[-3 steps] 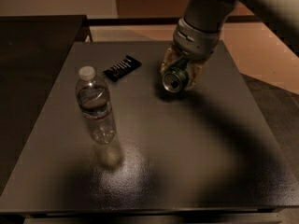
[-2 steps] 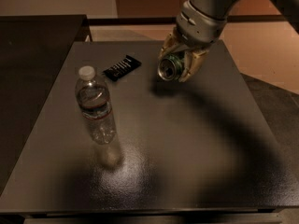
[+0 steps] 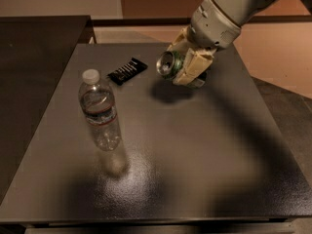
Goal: Place green can upright
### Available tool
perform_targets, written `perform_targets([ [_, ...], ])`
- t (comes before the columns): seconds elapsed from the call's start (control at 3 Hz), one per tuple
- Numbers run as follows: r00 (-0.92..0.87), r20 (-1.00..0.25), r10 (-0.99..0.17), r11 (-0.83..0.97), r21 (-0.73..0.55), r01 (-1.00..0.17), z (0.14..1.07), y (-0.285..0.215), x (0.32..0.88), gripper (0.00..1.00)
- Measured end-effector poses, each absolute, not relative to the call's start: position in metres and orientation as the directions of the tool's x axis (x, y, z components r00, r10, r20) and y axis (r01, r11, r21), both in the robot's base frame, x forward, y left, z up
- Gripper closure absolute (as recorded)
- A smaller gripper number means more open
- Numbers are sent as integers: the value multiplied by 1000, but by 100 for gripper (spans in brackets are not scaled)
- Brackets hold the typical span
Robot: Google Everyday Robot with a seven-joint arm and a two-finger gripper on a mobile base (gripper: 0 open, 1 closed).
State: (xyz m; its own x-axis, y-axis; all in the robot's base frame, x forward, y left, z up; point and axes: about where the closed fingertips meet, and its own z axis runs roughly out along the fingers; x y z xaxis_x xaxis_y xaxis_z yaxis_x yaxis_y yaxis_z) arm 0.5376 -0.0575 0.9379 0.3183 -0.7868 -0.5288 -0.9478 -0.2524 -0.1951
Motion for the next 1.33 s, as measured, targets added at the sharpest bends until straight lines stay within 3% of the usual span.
perform_targets([
  [0.67,-113,-783,-611,70,89,-994,933,-56,552,100],
  [1.33,-244,-920,-307,131,214,-968,932,-67,559,100],
])
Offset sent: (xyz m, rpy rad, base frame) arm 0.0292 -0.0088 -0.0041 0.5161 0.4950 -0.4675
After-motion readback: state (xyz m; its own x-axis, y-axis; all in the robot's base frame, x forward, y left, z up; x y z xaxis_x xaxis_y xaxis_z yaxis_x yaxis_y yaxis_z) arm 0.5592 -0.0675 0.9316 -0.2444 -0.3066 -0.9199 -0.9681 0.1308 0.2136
